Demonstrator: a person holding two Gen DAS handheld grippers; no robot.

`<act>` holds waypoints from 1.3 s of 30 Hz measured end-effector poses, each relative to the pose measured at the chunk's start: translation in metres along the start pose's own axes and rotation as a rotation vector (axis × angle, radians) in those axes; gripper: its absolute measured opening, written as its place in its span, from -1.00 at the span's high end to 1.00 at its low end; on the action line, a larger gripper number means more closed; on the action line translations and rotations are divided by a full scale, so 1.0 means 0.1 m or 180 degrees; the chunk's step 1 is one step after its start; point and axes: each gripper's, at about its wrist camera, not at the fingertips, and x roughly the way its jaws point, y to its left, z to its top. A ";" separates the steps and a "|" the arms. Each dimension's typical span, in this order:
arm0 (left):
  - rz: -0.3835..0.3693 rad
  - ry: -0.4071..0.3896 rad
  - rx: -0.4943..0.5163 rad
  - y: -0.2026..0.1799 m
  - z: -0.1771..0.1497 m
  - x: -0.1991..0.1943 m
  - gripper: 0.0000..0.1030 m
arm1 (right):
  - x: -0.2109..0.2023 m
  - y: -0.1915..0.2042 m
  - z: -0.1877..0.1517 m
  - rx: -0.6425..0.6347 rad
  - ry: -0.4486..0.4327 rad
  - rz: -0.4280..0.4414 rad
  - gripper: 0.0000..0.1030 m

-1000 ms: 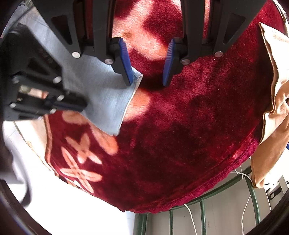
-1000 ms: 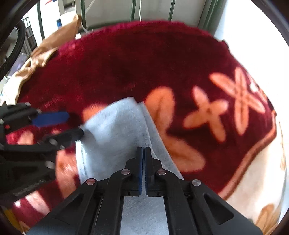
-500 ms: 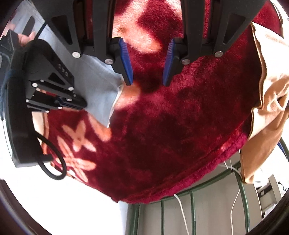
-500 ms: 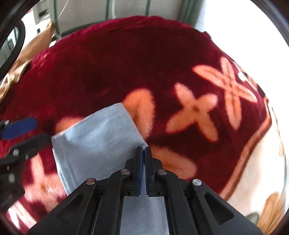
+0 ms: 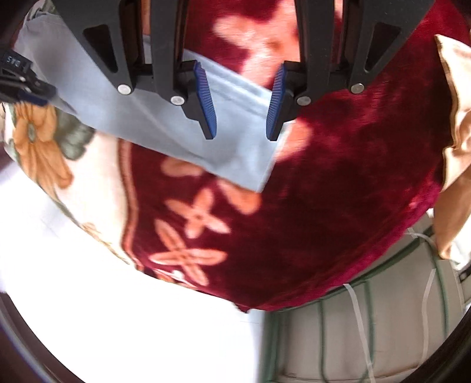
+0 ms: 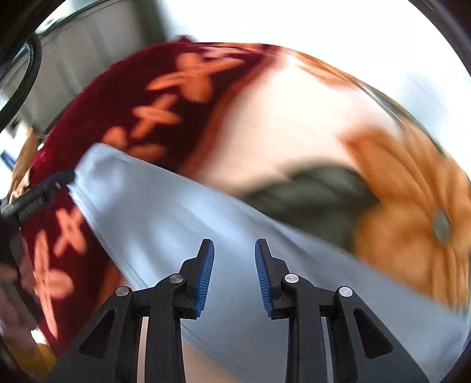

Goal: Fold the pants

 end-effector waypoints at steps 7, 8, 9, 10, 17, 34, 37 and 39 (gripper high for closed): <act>0.0006 0.0194 0.0083 -0.05 -0.11 0.26 0.29 | -0.29 -1.00 -0.80 0.0709 0.0077 -0.0359 0.43; 0.0034 0.0216 0.0074 -0.02 -0.12 0.30 0.29 | -0.29 -1.06 -0.89 0.0748 0.0103 -0.0368 0.43; 0.0110 0.0238 0.0106 0.01 -0.13 0.34 0.29 | -0.28 -1.11 -1.01 0.0777 0.0139 -0.0382 0.43; 0.0172 0.0248 0.0145 0.02 -0.14 0.35 0.29 | -0.27 -1.15 -1.11 0.0800 0.0173 -0.0389 0.43; 0.0503 0.0236 0.0123 0.05 -0.17 0.30 0.14 | -0.29 -1.20 -1.22 0.0682 0.0272 -0.0235 0.42; -0.0500 0.0781 0.1103 -1.53 -0.96 0.16 0.13 | 0.47 -1.22 -0.27 0.0215 0.0032 -0.0572 0.41; -0.0561 0.0844 0.1133 -1.47 -0.96 0.15 0.14 | 0.50 -1.45 -0.30 0.0366 0.0045 -0.0724 -0.07; -0.0599 0.0888 0.1114 -1.45 -0.93 0.16 0.14 | 0.45 -1.61 -0.31 0.0590 0.0061 -0.0726 -0.08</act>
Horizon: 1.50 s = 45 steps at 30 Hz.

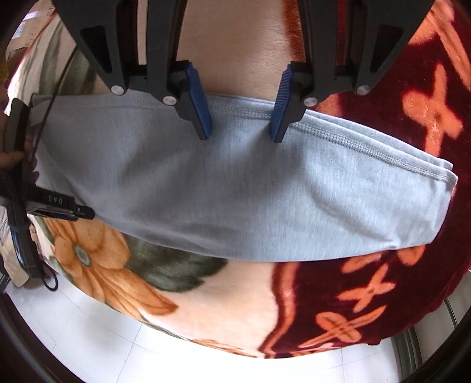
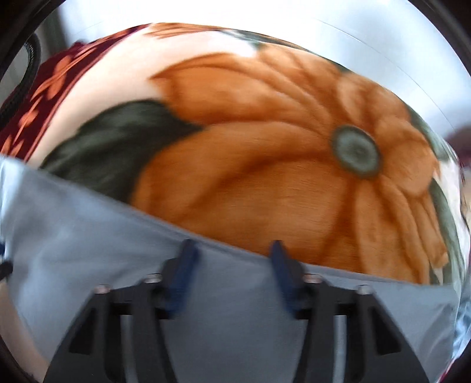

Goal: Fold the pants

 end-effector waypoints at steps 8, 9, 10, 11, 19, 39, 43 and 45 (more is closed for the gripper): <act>0.0065 0.0005 0.0106 -0.24 0.08 -0.10 0.14 | -0.87 -0.34 -0.52 0.0315 -0.0230 0.0169 0.08; 0.0008 0.0022 0.0109 -0.29 0.08 -0.12 0.14 | -0.99 -0.37 -0.61 0.0344 -0.0295 0.0158 0.08; -0.0087 0.0045 0.0128 -0.39 0.09 -0.14 0.14 | -1.14 -0.41 -0.77 0.0403 -0.0377 0.0150 0.08; -0.0155 0.0062 0.0160 -0.47 0.09 -0.17 0.14 | -1.28 -0.44 -0.93 0.0474 -0.0455 0.0159 0.08; -0.0547 0.0318 0.0239 -1.36 0.11 -0.33 0.14 | -1.39 -0.39 -1.89 0.0897 -0.0576 0.0166 -0.02; -0.0692 0.0483 0.0608 -2.06 -0.24 -0.04 0.14 | -1.42 -0.28 -2.34 0.1468 -0.1210 -0.0681 -0.10; -0.0743 0.0464 0.0743 -2.21 -0.14 -0.05 0.14 | -1.33 -0.22 -2.44 0.1414 -0.1098 -0.0715 -0.10; -0.0823 0.0527 0.0807 -2.31 -0.12 -0.01 0.14 | -1.30 -0.23 -2.48 0.1473 -0.1074 -0.0674 -0.09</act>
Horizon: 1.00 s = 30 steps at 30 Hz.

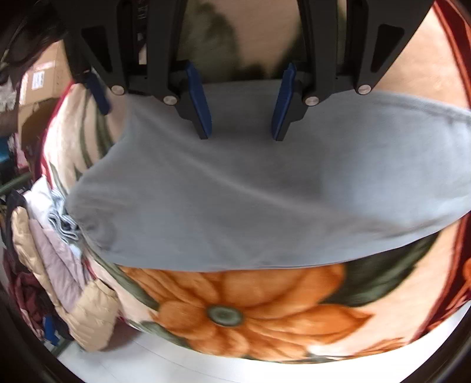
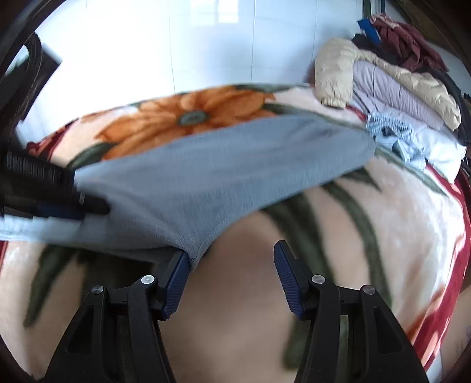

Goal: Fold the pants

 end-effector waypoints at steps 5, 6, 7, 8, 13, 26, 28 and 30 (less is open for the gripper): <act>0.0182 0.0178 0.0232 -0.11 -0.06 0.18 0.13 | -0.03 -0.01 -0.03 -0.0119 0.0005 0.0033 -0.10; 0.0192 0.0189 0.0242 -0.11 -0.08 0.18 0.13 | -0.04 -0.02 -0.03 -0.0115 0.0026 0.0064 -0.10; 0.0199 0.0211 0.0244 -0.11 -0.10 0.18 0.12 | -0.07 -0.02 -0.04 -0.0106 0.0057 0.0084 -0.10; 0.0208 0.0233 0.0232 -0.10 -0.11 0.18 0.13 | -0.09 -0.03 -0.04 -0.0097 0.0086 0.0093 -0.10; 0.0272 0.0220 0.0214 -0.12 -0.17 0.17 0.13 | -0.36 -0.05 0.11 -0.0132 -0.0140 0.0199 -0.10; 0.0132 0.0177 0.0159 -0.02 -0.24 0.07 0.13 | 0.25 0.02 0.14 -0.0226 0.0305 0.0604 0.02; 0.0112 0.0159 0.0108 0.04 -0.24 0.02 0.13 | 0.19 0.06 0.09 -0.0355 0.0315 0.0536 0.02; 0.0163 0.0119 0.0002 0.14 -0.25 -0.07 0.12 | 0.17 0.06 0.09 -0.0342 0.0348 0.0527 0.02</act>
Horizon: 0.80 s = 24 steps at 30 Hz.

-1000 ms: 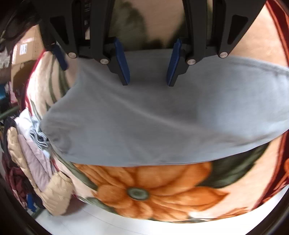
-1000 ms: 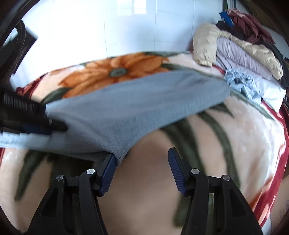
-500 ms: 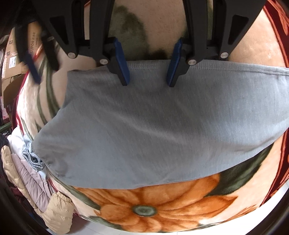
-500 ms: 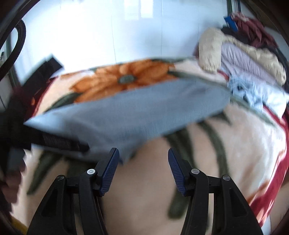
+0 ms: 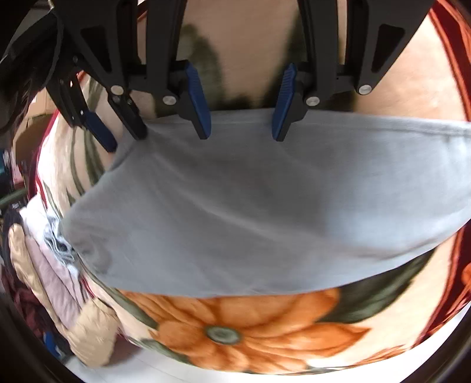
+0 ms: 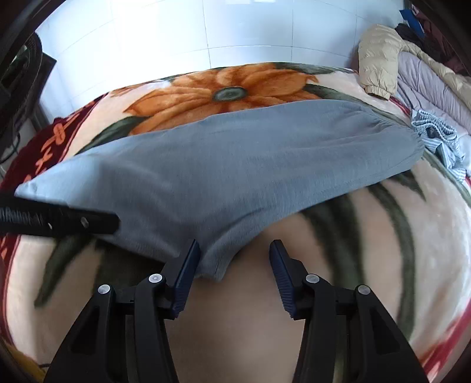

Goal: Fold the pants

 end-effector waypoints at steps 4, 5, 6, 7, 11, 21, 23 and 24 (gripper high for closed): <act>0.0101 -0.0105 -0.0227 0.31 -0.06 -0.23 0.12 | -0.07 -0.01 0.05 0.0108 0.0126 -0.0012 0.02; 0.0134 -0.0140 -0.0280 0.39 -0.09 -0.30 0.12 | -0.09 0.00 0.04 0.0089 0.0085 -0.0037 0.02; 0.0166 -0.0176 -0.0324 0.48 -0.12 -0.38 0.12 | -0.13 0.01 0.05 0.0076 0.0098 -0.0018 0.02; 0.0209 -0.0220 -0.0370 0.57 -0.16 -0.47 0.12 | -0.18 0.03 0.06 0.0068 0.0102 0.0021 0.02; 0.0324 -0.0390 -0.0555 0.93 -0.38 -0.85 0.12 | -0.41 0.18 0.12 -0.0020 0.0029 0.0058 0.02; 0.0589 -0.0644 -0.0814 1.80 -0.81 -1.61 -0.01 | -1.15 0.83 0.58 -0.0525 -0.0126 0.0353 -0.01; 0.0608 -0.0652 -0.0871 1.99 -0.85 -1.68 -0.01 | -1.25 0.94 0.75 -0.0613 -0.0062 0.0443 -0.01; 0.0620 -0.0665 -0.0902 2.10 -0.87 -1.72 -0.01 | -1.30 1.04 0.80 -0.0906 -0.0059 0.0326 -0.02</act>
